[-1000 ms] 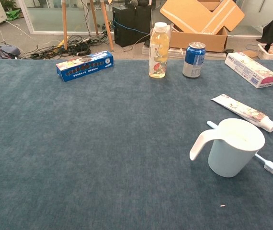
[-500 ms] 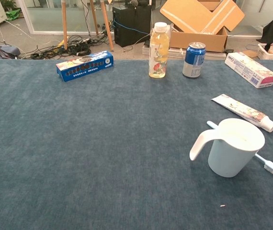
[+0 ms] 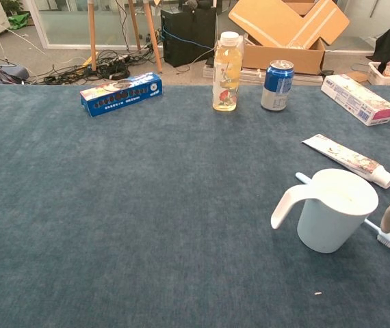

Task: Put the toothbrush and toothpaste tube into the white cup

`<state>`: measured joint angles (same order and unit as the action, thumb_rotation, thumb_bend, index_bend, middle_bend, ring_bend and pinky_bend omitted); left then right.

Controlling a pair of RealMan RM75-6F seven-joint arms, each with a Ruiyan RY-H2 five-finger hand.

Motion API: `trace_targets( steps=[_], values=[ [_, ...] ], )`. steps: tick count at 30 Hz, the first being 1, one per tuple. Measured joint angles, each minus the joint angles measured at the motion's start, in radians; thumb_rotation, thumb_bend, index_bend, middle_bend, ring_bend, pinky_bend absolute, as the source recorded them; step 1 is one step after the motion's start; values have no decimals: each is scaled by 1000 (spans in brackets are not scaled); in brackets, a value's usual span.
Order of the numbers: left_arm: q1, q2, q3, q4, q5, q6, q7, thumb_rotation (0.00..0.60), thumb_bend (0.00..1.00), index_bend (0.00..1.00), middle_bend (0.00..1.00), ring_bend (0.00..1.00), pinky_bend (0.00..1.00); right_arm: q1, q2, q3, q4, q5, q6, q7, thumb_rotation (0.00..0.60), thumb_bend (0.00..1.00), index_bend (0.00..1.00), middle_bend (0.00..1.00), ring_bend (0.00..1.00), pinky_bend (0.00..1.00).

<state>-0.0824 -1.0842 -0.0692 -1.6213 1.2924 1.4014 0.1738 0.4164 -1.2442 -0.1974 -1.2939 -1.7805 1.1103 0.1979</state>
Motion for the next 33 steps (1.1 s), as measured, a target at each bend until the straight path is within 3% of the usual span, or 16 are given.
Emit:
trace_targets(
  steps=[21, 33],
  values=[
    [1, 2, 0, -2, 4, 4, -5, 600, 0, 468, 249, 246, 306, 37, -24, 9, -1, 53, -92, -48, 600, 958, 349, 1000, 1000, 1000],
    [1, 2, 1, -2, 4, 4, -4, 600, 0, 468, 249, 246, 305, 28, -30, 55, 32, 150, -116, -129, 600, 959, 345, 1000, 1000, 1000]
  ],
)
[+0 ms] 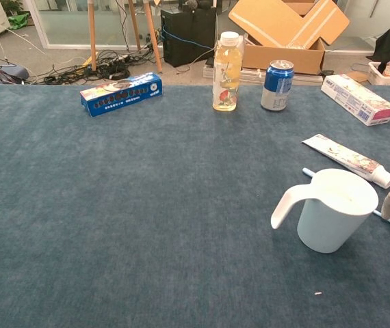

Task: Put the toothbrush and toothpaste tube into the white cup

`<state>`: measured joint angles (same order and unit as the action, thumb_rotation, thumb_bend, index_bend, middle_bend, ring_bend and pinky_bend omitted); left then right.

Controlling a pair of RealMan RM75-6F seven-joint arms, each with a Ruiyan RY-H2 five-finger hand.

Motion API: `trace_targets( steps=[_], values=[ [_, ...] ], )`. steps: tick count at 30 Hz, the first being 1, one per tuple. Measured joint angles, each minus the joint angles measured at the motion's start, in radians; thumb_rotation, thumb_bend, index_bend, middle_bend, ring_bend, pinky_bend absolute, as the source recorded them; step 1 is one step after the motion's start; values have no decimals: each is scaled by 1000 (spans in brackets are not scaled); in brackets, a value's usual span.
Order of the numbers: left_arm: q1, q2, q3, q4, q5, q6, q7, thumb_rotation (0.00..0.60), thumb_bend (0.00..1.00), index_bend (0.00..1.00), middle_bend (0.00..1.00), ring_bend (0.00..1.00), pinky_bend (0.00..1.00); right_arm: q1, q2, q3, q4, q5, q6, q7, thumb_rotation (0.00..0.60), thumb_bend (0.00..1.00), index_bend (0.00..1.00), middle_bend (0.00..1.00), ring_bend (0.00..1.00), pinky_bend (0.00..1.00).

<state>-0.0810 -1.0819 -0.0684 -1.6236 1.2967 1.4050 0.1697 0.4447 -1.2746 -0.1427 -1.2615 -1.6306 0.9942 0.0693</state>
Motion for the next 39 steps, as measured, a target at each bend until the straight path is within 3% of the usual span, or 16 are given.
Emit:
trace_targets(
  steps=[6, 24, 39],
  values=[
    [-1, -1, -1, 1, -4, -2, 1, 600, 0, 469, 249, 246, 305, -10, -8, 29, 22, 42, 3, -7, 600, 959, 345, 1000, 1000, 1000],
    [-2, 0, -1, 2, -5, -4, 0, 600, 0, 468, 249, 246, 305, -17, 20, -17, -38, -48, 59, 21, 600, 959, 345, 1000, 1000, 1000],
    [-3, -2, -2, 1, -8, -4, 7, 600, 0, 468, 249, 246, 306, -32, 23, -29, -31, -37, 47, 17, 600, 958, 345, 1000, 1000, 1000]
  ],
)
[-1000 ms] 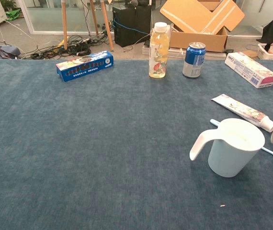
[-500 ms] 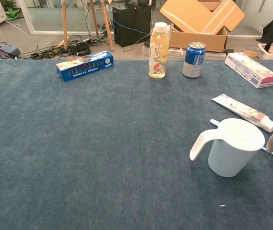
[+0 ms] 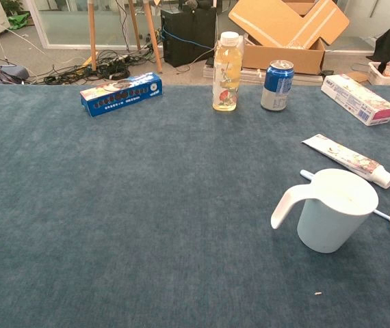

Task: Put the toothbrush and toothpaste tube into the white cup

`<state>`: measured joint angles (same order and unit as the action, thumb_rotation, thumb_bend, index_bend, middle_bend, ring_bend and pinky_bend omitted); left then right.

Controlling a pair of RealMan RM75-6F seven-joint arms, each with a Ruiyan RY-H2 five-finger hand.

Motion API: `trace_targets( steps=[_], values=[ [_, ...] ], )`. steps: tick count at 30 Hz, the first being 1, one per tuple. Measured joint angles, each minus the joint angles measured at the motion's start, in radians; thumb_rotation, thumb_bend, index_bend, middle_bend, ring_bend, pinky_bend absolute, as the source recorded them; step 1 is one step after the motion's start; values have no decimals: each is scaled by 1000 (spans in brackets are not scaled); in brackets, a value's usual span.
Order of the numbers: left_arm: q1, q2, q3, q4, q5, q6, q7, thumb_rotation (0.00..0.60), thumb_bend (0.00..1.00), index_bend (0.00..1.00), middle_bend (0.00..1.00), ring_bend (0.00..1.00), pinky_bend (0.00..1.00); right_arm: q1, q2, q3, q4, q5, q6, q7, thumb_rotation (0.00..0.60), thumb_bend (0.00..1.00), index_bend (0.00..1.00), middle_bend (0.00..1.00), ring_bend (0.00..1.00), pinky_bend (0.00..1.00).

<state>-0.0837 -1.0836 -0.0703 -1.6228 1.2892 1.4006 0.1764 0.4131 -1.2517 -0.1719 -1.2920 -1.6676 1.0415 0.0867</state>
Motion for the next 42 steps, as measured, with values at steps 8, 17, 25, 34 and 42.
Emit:
trace_targets(
  steps=[8, 17, 25, 34, 42],
  values=[
    [1, 1, 0, -1, 1, 1, -2, 600, 0, 468, 249, 246, 305, 5, -19, 10, 39, 27, -31, 13, 600, 958, 345, 1000, 1000, 1000],
    [0, 0, 0, 0, 1, 1, -1, 600, 0, 468, 249, 246, 305, -4, -28, 37, 69, 64, -25, -10, 600, 959, 345, 1000, 1000, 1000],
    [0, -1, 0, 0, -1, 0, 2, 600, 0, 469, 249, 246, 305, -8, -51, 73, 115, 117, -37, -33, 600, 958, 345, 1000, 1000, 1000],
    [0, -1, 0, 0, -1, 0, 2, 600, 0, 468, 249, 246, 305, -20, -29, 68, 97, 77, 32, 28, 600, 923, 345, 1000, 1000, 1000],
    [0, -2, 1, -1, -1, 0, 5, 600, 0, 468, 250, 246, 306, -37, -14, 72, 87, 1, 182, 157, 600, 555, 345, 771, 884, 985]
  ],
)
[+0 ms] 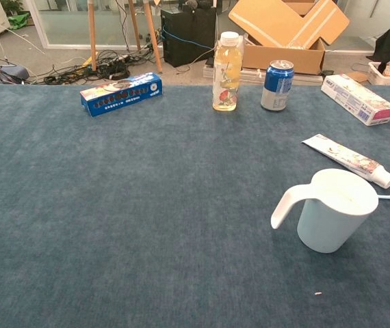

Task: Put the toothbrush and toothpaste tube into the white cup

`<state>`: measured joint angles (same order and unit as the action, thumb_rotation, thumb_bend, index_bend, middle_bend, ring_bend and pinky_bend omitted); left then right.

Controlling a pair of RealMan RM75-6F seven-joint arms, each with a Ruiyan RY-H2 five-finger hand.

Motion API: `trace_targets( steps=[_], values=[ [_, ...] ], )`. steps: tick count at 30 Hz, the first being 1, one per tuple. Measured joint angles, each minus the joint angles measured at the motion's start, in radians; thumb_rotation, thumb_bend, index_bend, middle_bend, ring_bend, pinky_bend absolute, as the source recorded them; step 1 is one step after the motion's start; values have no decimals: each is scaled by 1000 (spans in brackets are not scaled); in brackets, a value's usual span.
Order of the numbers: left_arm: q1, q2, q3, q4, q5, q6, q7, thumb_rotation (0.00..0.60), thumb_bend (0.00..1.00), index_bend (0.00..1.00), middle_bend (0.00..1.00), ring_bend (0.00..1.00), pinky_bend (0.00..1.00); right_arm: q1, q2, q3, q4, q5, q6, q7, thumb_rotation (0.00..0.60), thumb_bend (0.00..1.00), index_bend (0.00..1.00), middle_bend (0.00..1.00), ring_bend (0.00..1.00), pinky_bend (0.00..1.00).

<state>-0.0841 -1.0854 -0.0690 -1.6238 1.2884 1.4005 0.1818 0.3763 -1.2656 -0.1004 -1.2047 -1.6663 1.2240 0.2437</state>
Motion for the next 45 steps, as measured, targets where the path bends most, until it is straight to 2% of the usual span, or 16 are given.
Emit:
trace_targets(
  steps=[2, 4, 9, 12, 17, 24, 45],
  values=[
    [0, 0, 0, 0, 1, 1, -2, 600, 0, 468, 249, 246, 305, -2, -13, 13, 11, -7, 28, 15, 600, 445, 345, 637, 750, 896],
    [0, 1, -1, 0, 1, 1, -2, 600, 0, 468, 249, 246, 305, -3, -31, 29, 22, -5, 39, 12, 600, 381, 345, 544, 655, 799],
    [0, 2, 0, 1, 1, 0, -6, 600, 0, 468, 249, 246, 305, 6, -58, 59, 31, 16, 36, -30, 600, 234, 346, 315, 329, 432],
    [0, 2, 0, 1, 1, -1, -7, 600, 0, 468, 250, 246, 305, 21, -72, 78, 30, 30, 21, -67, 600, 203, 365, 204, 151, 251],
    [0, 3, 0, 1, 1, -1, -8, 600, 0, 468, 250, 246, 305, 61, -98, 109, 35, 55, -25, -105, 600, 198, 399, 84, 11, 108],
    [1, 5, -1, 1, 0, -2, -15, 600, 0, 468, 250, 246, 305, 104, -137, 127, 54, 80, -94, -149, 600, 197, 416, 19, 0, 62],
    [3, 7, 0, 0, 4, 3, -19, 600, 0, 468, 249, 246, 305, 160, -243, 109, 134, 87, -171, -203, 600, 198, 433, 9, 0, 61]
  ],
)
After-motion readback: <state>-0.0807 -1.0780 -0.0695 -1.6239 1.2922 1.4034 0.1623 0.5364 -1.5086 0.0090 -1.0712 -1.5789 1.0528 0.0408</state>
